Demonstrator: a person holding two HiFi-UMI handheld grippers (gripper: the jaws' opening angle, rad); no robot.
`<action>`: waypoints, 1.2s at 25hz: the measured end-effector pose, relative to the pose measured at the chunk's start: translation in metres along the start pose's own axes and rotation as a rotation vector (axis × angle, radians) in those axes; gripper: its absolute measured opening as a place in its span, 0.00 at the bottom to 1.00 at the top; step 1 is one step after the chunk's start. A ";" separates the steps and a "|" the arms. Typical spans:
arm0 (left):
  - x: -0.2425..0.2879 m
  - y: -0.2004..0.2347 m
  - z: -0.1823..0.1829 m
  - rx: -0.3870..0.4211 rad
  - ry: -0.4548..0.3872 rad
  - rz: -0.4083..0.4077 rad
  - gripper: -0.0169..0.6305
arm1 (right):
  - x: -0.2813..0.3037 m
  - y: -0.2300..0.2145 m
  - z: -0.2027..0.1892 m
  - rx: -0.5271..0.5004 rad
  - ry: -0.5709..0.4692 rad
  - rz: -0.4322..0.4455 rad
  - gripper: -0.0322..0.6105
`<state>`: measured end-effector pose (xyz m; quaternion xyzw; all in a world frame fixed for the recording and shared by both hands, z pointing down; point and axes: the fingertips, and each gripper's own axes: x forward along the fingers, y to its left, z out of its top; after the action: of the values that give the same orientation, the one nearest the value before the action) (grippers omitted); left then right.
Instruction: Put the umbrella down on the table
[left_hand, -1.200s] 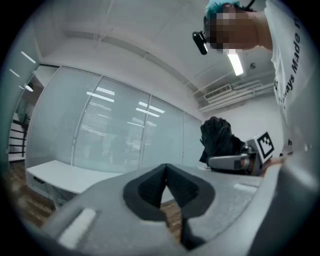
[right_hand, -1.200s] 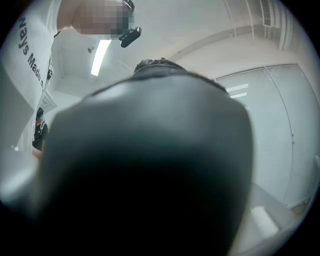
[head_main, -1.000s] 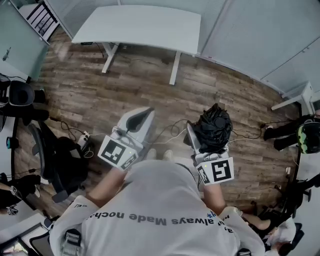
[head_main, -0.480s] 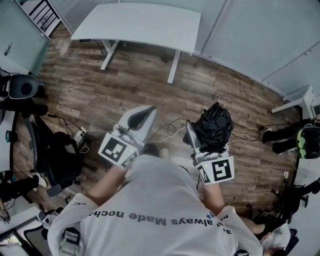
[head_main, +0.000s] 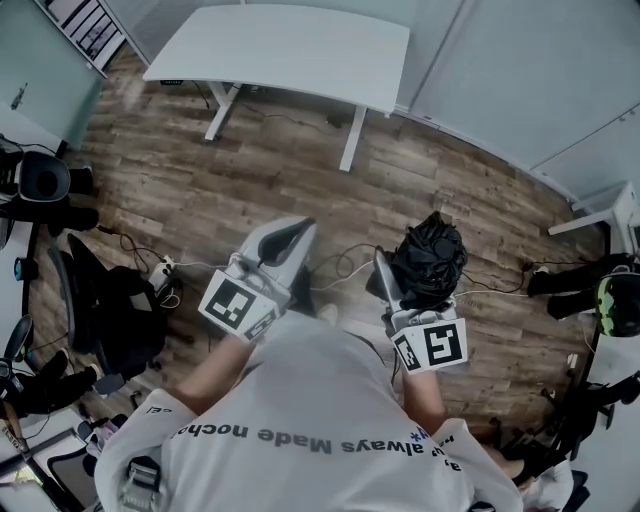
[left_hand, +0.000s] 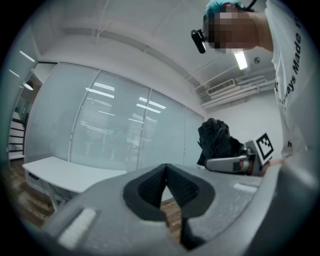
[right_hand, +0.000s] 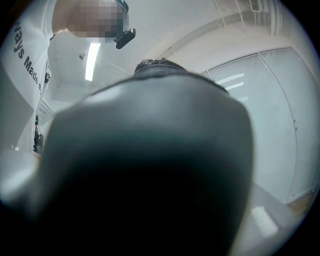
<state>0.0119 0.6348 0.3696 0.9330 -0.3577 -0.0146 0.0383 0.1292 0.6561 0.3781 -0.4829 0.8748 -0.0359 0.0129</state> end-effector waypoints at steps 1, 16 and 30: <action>0.003 0.009 -0.001 0.001 0.000 0.002 0.03 | 0.009 -0.002 -0.001 -0.001 0.000 0.002 0.45; 0.073 0.269 0.030 -0.022 -0.014 -0.006 0.03 | 0.280 -0.028 0.019 -0.039 0.004 -0.006 0.45; 0.123 0.419 0.041 -0.031 -0.010 -0.033 0.03 | 0.435 -0.057 0.020 -0.013 0.020 -0.047 0.45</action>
<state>-0.1780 0.2401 0.3630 0.9379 -0.3422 -0.0252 0.0506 -0.0531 0.2566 0.3674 -0.5029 0.8636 -0.0354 0.0005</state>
